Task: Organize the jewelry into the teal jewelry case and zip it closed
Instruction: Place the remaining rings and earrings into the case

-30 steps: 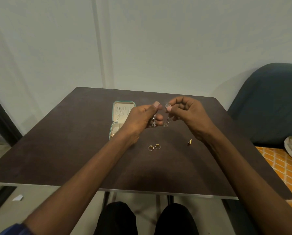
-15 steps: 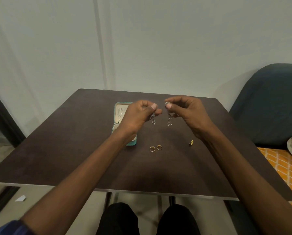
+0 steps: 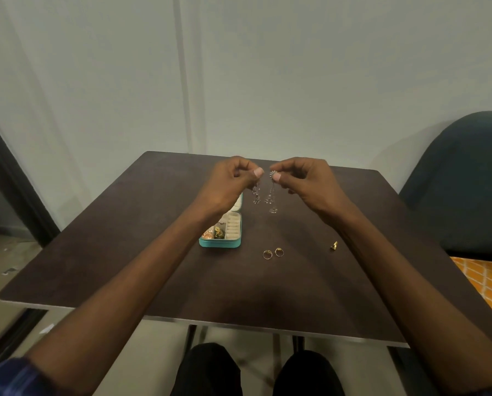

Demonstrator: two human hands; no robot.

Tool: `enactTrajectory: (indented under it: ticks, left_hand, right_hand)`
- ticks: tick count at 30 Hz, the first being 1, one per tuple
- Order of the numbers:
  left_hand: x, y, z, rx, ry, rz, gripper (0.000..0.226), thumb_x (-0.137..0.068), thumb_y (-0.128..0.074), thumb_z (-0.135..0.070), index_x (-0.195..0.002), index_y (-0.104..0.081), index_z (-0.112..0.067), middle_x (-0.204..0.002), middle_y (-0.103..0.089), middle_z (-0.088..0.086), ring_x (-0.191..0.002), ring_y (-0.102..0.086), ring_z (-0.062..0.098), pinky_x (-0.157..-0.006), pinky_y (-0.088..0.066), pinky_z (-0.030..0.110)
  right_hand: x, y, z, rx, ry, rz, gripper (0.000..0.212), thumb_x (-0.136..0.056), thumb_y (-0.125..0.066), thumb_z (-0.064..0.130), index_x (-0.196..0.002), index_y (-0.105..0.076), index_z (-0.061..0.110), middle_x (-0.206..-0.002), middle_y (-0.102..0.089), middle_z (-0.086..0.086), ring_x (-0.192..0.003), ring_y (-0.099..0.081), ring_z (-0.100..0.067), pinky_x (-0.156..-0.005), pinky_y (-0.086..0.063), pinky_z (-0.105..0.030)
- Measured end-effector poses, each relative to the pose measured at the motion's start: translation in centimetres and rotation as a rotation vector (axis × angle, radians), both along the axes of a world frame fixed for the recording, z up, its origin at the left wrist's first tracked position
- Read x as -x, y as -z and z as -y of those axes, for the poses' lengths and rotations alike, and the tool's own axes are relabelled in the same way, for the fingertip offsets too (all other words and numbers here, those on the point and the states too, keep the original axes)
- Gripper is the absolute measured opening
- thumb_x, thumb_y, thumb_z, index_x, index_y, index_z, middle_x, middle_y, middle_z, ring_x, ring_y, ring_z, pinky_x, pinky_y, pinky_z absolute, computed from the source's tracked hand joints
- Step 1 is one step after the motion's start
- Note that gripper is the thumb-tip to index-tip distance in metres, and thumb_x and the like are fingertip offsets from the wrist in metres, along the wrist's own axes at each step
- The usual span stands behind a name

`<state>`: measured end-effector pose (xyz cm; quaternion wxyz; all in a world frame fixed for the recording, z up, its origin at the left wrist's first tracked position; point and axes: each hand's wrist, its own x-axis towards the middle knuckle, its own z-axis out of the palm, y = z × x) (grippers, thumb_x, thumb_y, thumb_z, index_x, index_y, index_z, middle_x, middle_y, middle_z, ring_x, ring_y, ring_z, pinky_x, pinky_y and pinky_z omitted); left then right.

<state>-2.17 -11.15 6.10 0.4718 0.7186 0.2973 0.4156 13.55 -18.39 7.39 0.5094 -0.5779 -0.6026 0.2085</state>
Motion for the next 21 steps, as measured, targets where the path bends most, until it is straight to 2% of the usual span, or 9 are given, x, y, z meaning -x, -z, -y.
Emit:
enactTrajectory:
  ticks: [3, 6, 9, 11, 14, 16, 19, 21]
  left_hand:
    - [0.5, 0.1, -0.6, 0.052, 0.017, 0.073, 0.016, -0.090, -0.059, -0.009, -0.105, -0.061, -0.005, -0.078, -0.064, 0.006, -0.069, -0.060, 0.009, -0.067, -0.050, 0.017]
    - [1.2, -0.2, -0.9, 0.031, 0.069, 0.068, 0.014, -0.090, -0.057, -0.003, -0.097, -0.067, -0.011, -0.080, -0.065, 0.006, -0.071, -0.060, 0.008, -0.070, -0.051, 0.020]
    - [2.0, -0.4, -1.6, 0.023, 0.113, 0.008, 0.014, -0.087, -0.059, 0.001, -0.095, -0.068, -0.008, -0.082, -0.066, 0.010, -0.072, -0.059, 0.010, -0.070, -0.050, 0.019]
    - [2.6, -0.3, -2.4, 0.030, 0.084, -0.010, 0.010, -0.086, -0.062, -0.003, -0.095, -0.066, -0.005, -0.080, -0.066, 0.010, -0.072, -0.060, 0.011, -0.071, -0.049, 0.023]
    - [3.5, 0.3, -3.8, 0.030, 0.018, -0.031, 0.005, -0.085, -0.065, -0.008, -0.090, -0.065, -0.010, -0.071, -0.068, 0.004, -0.067, -0.060, 0.011, -0.067, -0.047, 0.026]
    - [4.0, 1.0, -4.6, 0.040, -0.015, -0.030, 0.005, -0.084, -0.066, -0.008, -0.089, -0.065, -0.010, -0.075, -0.070, 0.008, -0.070, -0.063, 0.016, -0.068, -0.050, 0.029]
    - [4.6, 2.6, -5.7, 0.027, -0.064, -0.049, 0.010, -0.084, -0.066, -0.008, -0.092, -0.067, -0.005, -0.083, -0.071, 0.012, -0.071, -0.065, 0.010, -0.067, -0.053, 0.021]
    - [5.0, 3.7, -6.5, 0.014, -0.097, -0.069, 0.011, -0.083, -0.067, -0.009, -0.093, -0.070, -0.006, -0.086, -0.072, 0.011, -0.077, -0.068, 0.015, -0.073, -0.056, 0.026]
  right_hand:
    - [0.5, -0.5, -0.9, -0.012, 0.005, 0.035, 0.007, -0.084, -0.067, 0.013, -0.091, -0.069, 0.012, -0.077, -0.067, 0.003, -0.062, -0.057, 0.006, -0.059, -0.043, -0.008]
    - [0.9, -0.8, -1.9, -0.003, -0.002, 0.085, 0.003, -0.084, -0.067, 0.016, -0.086, -0.068, 0.014, -0.076, -0.069, 0.001, -0.061, -0.058, 0.003, -0.058, -0.043, -0.010]
    - [1.5, -0.7, -3.1, 0.010, -0.015, 0.102, 0.003, -0.083, -0.067, 0.017, -0.085, -0.068, 0.016, -0.075, -0.071, -0.002, -0.063, -0.060, -0.005, -0.060, -0.044, -0.016]
    - [2.0, -0.6, -3.9, 0.022, -0.021, 0.101, 0.004, -0.083, -0.068, 0.017, -0.086, -0.068, 0.015, -0.077, -0.071, -0.003, -0.064, -0.060, -0.006, -0.060, -0.044, -0.016]
    - [3.0, -0.2, -5.2, 0.034, -0.041, 0.095, 0.004, -0.084, -0.066, 0.015, -0.087, -0.067, 0.012, -0.075, -0.069, 0.000, -0.060, -0.059, 0.003, -0.055, -0.043, -0.009]
    - [3.7, 0.3, -6.1, 0.048, -0.053, 0.089, 0.005, -0.084, -0.065, 0.014, -0.088, -0.067, 0.010, -0.074, -0.069, 0.001, -0.058, -0.058, 0.004, -0.054, -0.042, -0.007]
    - [4.5, 1.6, -7.6, 0.091, -0.065, 0.089, 0.007, -0.084, -0.065, 0.016, -0.088, -0.068, 0.011, -0.074, -0.071, 0.000, -0.062, -0.061, -0.002, -0.057, -0.044, -0.010]
    - [4.9, 2.5, -8.4, 0.115, -0.073, 0.086, 0.008, -0.083, -0.065, 0.015, -0.089, -0.068, 0.009, -0.074, -0.071, -0.002, -0.063, -0.061, -0.005, -0.059, -0.046, -0.015]
